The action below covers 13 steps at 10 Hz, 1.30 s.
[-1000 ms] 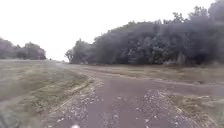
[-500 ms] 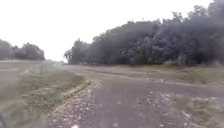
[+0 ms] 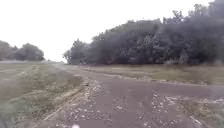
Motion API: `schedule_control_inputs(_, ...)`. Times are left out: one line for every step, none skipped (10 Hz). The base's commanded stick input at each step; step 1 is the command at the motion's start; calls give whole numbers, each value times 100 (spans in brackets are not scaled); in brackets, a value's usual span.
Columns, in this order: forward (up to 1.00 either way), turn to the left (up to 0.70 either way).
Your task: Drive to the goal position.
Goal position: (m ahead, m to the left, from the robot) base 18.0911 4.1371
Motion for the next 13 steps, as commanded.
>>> schedule_control_inputs(45, 0)
schedule_control_inputs(45, 0)
schedule_control_inputs(45, 0)
schedule_control_inputs(45, 0)
schedule_control_inputs(45, -6)
schedule_control_inputs(45, -27)
schedule_control_inputs(45, -27)
schedule_control_inputs(45, -27)
schedule_control_inputs(45, -27)
schedule_control_inputs(45, -27)
schedule_control_inputs(45, -27)
schedule_control_inputs(45, -25)
schedule_control_inputs(45, -18)
